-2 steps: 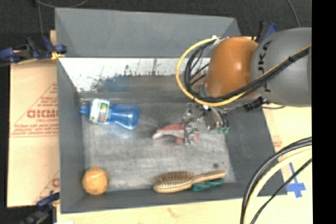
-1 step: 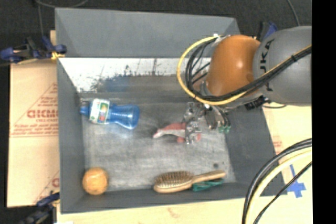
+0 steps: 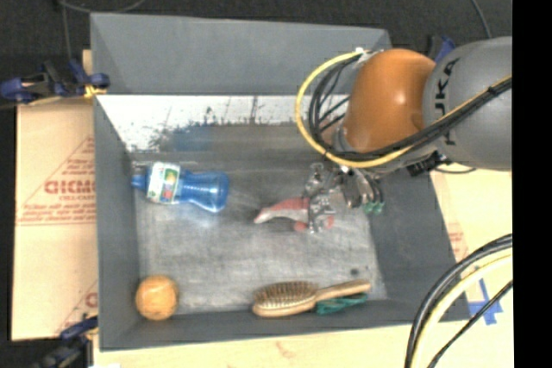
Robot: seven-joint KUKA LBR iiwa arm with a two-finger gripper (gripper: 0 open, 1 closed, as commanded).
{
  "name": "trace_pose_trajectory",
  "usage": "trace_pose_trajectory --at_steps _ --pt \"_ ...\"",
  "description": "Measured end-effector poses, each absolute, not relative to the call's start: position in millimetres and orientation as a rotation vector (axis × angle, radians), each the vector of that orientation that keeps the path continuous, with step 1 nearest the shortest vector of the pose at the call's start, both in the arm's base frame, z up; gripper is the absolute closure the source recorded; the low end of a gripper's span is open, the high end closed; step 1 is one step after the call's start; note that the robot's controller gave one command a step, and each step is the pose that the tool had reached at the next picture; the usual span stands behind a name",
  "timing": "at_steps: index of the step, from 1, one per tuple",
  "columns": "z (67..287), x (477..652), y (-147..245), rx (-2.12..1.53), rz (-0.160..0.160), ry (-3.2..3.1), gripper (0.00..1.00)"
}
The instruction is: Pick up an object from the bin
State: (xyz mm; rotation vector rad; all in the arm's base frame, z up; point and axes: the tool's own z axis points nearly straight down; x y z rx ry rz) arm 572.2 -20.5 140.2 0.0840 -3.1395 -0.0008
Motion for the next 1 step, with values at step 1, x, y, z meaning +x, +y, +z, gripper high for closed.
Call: trace_pose_trajectory --at_steps 1 --pt "157.9 573.8 -20.9 0.083 0.001 -3.146 1.00"
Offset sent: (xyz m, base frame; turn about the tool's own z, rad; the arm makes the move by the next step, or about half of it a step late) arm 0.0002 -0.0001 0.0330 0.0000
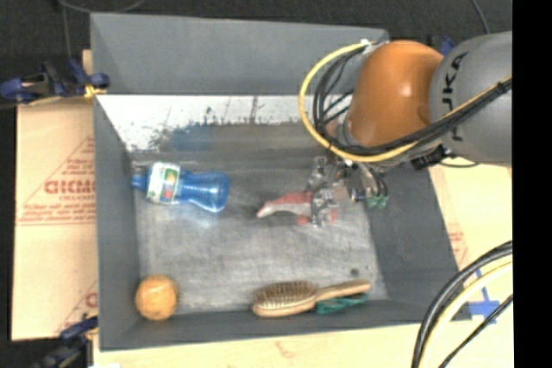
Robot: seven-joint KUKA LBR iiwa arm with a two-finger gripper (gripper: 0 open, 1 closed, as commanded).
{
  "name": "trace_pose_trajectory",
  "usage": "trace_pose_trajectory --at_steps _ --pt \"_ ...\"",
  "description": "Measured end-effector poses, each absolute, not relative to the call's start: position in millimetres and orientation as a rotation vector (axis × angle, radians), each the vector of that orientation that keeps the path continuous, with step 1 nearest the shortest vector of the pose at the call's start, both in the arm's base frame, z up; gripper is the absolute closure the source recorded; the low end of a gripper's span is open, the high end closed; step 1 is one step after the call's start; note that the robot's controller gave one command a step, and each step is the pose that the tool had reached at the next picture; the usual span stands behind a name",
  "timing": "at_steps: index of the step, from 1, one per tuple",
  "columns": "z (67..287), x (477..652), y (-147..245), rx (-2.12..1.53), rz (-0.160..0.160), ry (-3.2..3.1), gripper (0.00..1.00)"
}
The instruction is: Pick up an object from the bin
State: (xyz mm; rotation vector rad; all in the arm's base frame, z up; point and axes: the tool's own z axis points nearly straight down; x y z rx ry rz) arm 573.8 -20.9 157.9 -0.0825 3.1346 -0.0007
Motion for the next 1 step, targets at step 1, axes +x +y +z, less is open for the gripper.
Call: trace_pose_trajectory --at_steps 1 --pt "165.1 574.1 -21.1 -0.081 -0.001 3.134 1.00"
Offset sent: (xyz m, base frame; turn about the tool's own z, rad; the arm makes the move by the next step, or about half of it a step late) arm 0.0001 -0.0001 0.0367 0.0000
